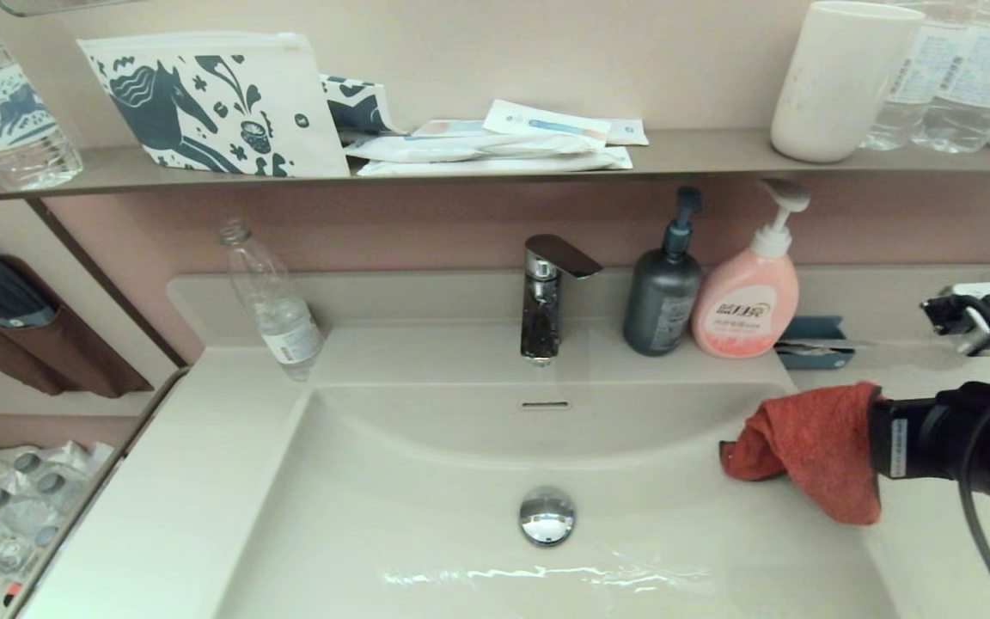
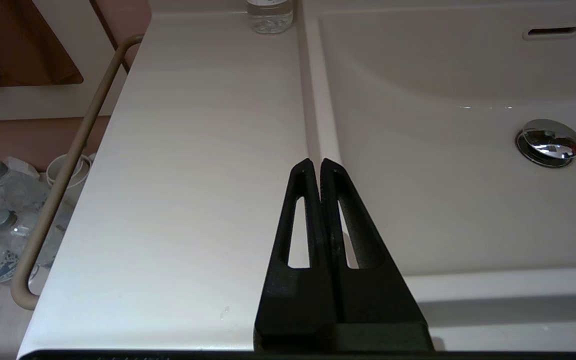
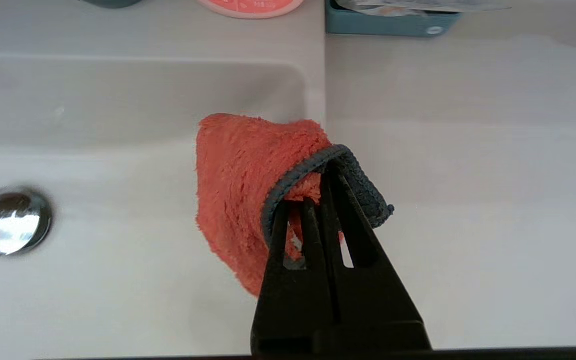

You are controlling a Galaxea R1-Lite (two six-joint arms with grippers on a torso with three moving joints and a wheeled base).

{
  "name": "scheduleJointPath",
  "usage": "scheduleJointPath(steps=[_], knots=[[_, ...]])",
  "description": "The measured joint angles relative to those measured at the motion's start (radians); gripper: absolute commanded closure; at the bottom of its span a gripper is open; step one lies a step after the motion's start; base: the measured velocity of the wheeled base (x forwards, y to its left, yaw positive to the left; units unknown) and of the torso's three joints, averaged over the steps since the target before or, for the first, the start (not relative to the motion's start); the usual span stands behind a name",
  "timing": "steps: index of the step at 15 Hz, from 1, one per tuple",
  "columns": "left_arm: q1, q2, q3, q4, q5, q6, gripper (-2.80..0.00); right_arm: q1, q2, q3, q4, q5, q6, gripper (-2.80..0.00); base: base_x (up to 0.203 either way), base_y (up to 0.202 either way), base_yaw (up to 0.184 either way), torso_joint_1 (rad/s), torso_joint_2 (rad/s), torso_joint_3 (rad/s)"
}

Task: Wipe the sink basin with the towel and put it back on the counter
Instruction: Wipe the sink

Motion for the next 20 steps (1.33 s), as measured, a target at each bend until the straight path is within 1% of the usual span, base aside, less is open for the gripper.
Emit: scheduleJointPath(steps=[1, 4, 7, 10, 13, 18, 20], knots=[[0.0, 0.0, 0.0, 0.0, 0.0, 0.0, 0.0, 0.0, -0.03, -0.03, 0.072, 0.002, 0.002, 0.0, 0.0, 0.0, 0.0, 0.0, 0.0, 0.0], [0.0, 0.0, 0.0, 0.001, 0.0, 0.0, 0.0, 0.004, -0.087, -0.054, 0.194, 0.001, 0.003, 0.0, 0.0, 0.0, 0.0, 0.0, 0.0, 0.0], [0.0, 0.0, 0.0, 0.001, 0.0, 0.0, 0.0, 0.005, -0.126, -0.043, 0.365, -0.001, 0.007, 0.0, 0.0, 0.0, 0.0, 0.0, 0.0, 0.0], [0.0, 0.0, 0.0, 0.0, 0.0, 0.0, 0.0, 0.009, -0.171, -0.036, 0.529, 0.0, 0.031, 0.0, 0.0, 0.0, 0.0, 0.0, 0.0, 0.0], [0.0, 0.0, 0.0, 0.0, 0.0, 0.0, 0.0, 0.011, -0.199, -0.038, 0.718, 0.003, 0.037, 0.0, 0.0, 0.0, 0.0, 0.0, 0.0, 0.0], [0.0, 0.0, 0.0, 0.0, 0.0, 0.0, 0.0, 0.079, -0.238, -0.041, 0.937, 0.013, 0.04, 0.0, 0.0, 0.0, 0.0, 0.0, 0.0, 0.0], [0.0, 0.0, 0.0, 0.0, 0.0, 0.0, 0.0, 0.088, -0.249, -0.043, 0.996, 0.039, 0.04, 0.0, 0.0, 0.0, 0.0, 0.0, 0.0, 0.0]])
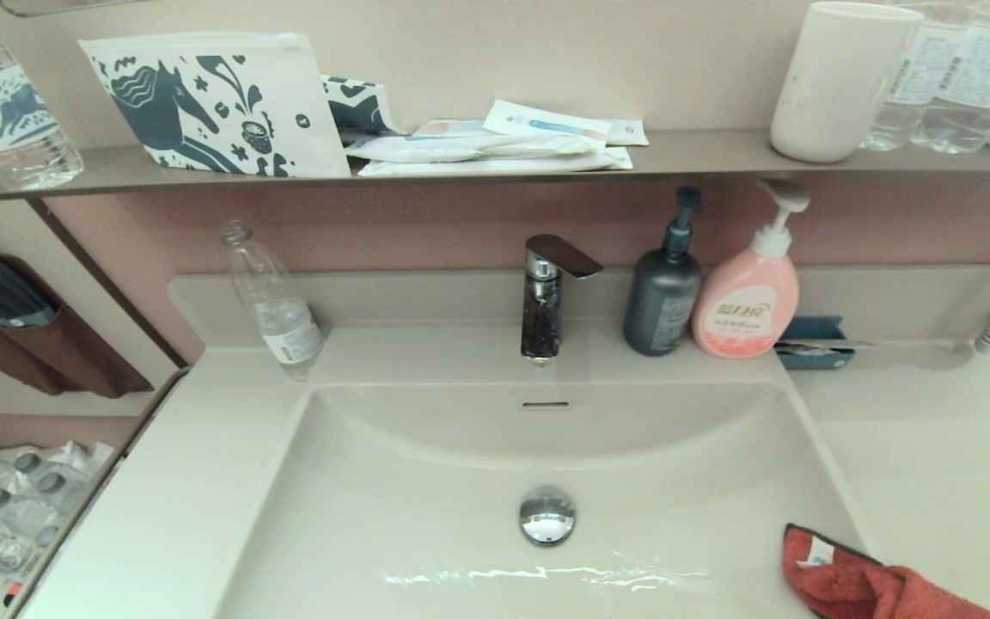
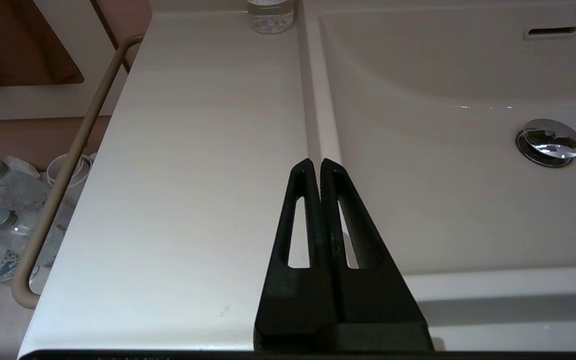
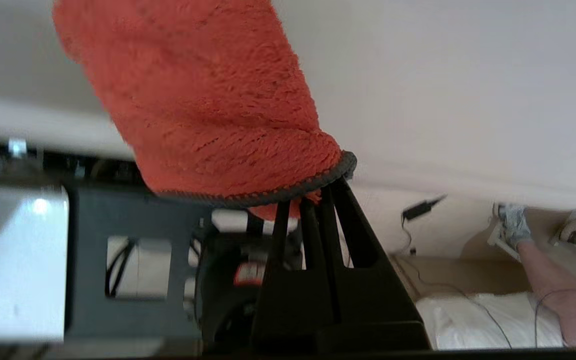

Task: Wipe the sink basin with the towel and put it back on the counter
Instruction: Wipe the sink

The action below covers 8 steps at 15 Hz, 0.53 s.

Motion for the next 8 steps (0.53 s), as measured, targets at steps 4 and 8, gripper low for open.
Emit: scheduleJointPath(steps=[4, 8], knots=[[0.0, 0.0, 0.0, 0.0, 0.0, 0.0, 0.0, 0.001, -0.005, 0.009, 0.051, 0.028, 0.001, 0.0, 0.0, 0.0, 0.0, 0.0, 0.0, 0.0], [0.0, 0.0, 0.0, 0.0, 0.0, 0.0, 0.0, -0.017, 0.038, 0.001, -0.043, 0.017, 0.08, 0.0, 0.0, 0.0, 0.0, 0.0, 0.0, 0.0]])
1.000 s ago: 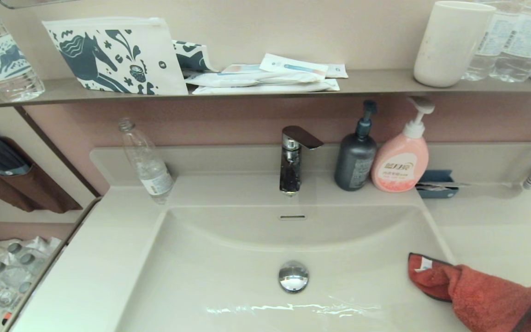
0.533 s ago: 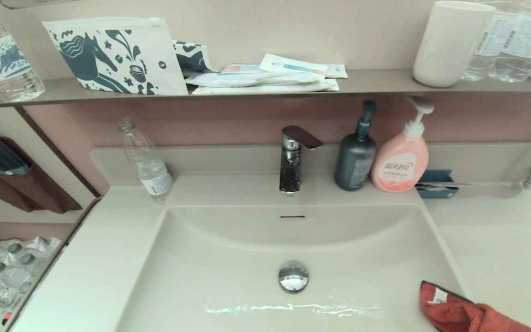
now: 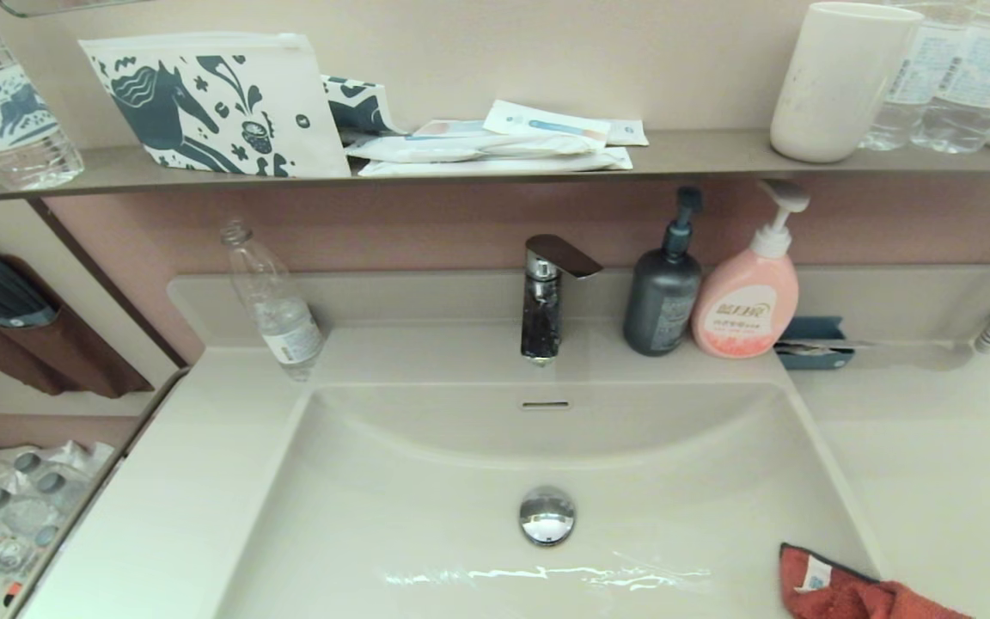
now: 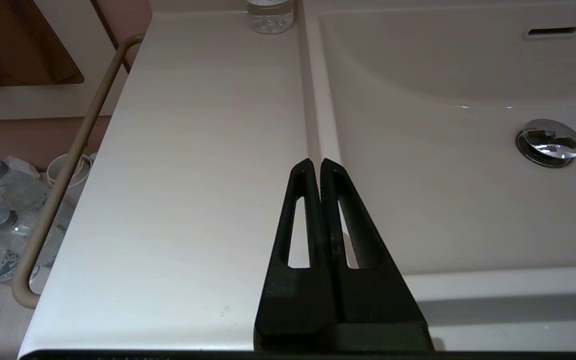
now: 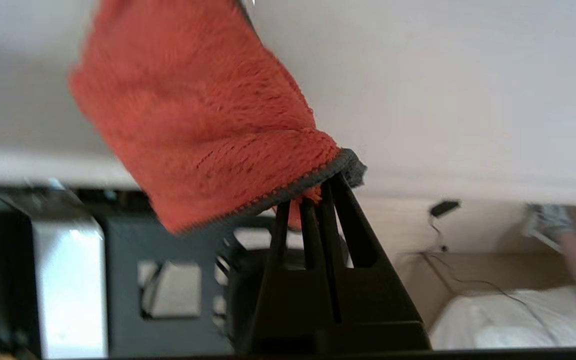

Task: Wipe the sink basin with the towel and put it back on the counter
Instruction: Wipe the sink

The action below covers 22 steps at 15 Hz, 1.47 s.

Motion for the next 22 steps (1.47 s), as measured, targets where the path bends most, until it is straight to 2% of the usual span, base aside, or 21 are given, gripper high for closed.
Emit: scheduleJointPath(steps=[3, 5, 9, 12, 18, 22], knots=[[0.0, 0.0, 0.0, 0.0, 0.001, 0.0, 0.0, -0.088, 0.034, -0.061, -0.054, 0.0, 0.001, 0.0, 0.0, 0.0, 0.0, 0.0, 0.0, 0.0], [0.0, 0.0, 0.0, 0.0, 0.001, 0.0, 0.0, -0.19, 0.053, -0.137, -0.059, 0.013, -0.027, 0.0, 0.0, 0.0, 0.0, 0.0, 0.0, 0.0], [0.0, 0.0, 0.039, -0.007, 0.001, 0.0, 0.0, -0.392, 0.079, -0.281, -0.06, 0.081, -0.102, 0.0, 0.0, 0.0, 0.0, 0.0, 0.0, 0.0], [0.0, 0.0, 0.047, -0.008, 0.0, 0.0, 0.0, -0.493, 0.096, -0.388, -0.038, 0.135, -0.137, 0.0, 0.0, 0.0, 0.0, 0.0, 0.0, 0.0], [0.0, 0.0, 0.002, 0.005, 0.0, 0.0, 0.0, -0.546, 0.163, -0.629, 0.01, 0.157, -0.123, 0.0, 0.0, 0.0, 0.0, 0.0, 0.0, 0.0], [0.0, 0.0, 0.0, 0.002, 0.0, 0.0, 0.0, -0.553, 0.21, -0.694, 0.008, 0.163, -0.116, 0.0, 0.0, 0.0, 0.0, 0.0, 0.0, 0.0]])
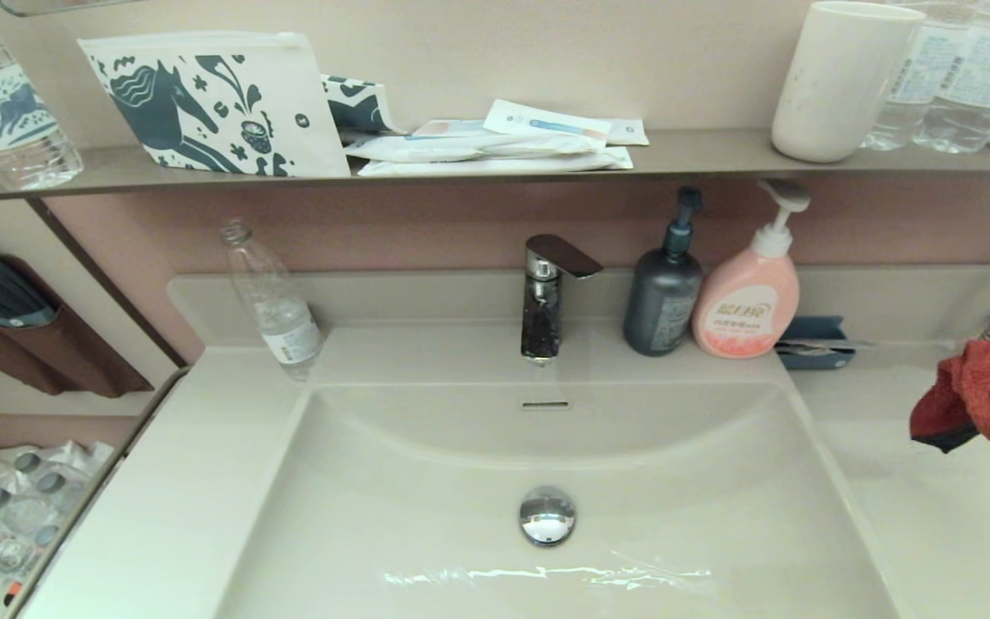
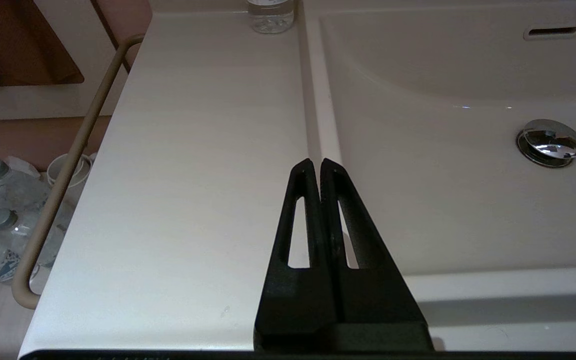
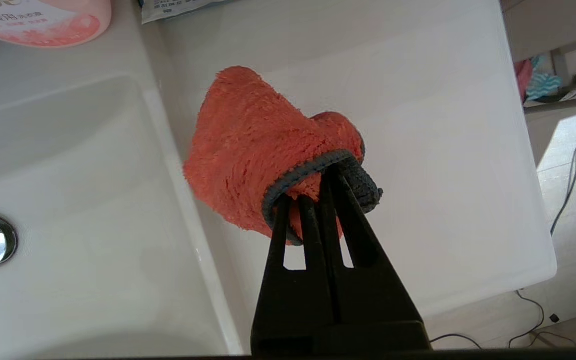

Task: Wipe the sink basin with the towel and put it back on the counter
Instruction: Wipe the sink

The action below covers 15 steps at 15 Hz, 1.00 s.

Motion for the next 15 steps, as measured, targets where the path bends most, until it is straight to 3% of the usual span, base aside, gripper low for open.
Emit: scheduleJointPath(steps=[6, 9, 11, 15], knots=[[0.0, 0.0, 0.0, -0.001, 0.0, -0.001, 0.0, 0.003, 0.039, 0.003, -0.08, 0.032, 0.064, 0.0, 0.0, 0.0, 0.0, 0.0, 0.0, 0.0], [0.0, 0.0, 0.0, -0.002, 0.0, 0.0, 0.0, 0.009, 0.067, 0.008, -0.126, 0.113, 0.136, 0.0, 0.0, 0.0, 0.0, 0.0, 0.0, 0.0], [0.0, 0.0, 0.0, -0.001, 0.0, 0.0, 0.0, 0.01, 0.088, 0.027, -0.167, 0.123, 0.159, 0.0, 0.0, 0.0, 0.0, 0.0, 0.0, 0.0], [0.0, 0.0, 0.0, -0.001, 0.0, 0.0, 0.0, 0.018, 0.126, 0.143, -0.391, 0.124, 0.156, 0.0, 0.0, 0.0, 0.0, 0.0, 0.0, 0.0]])
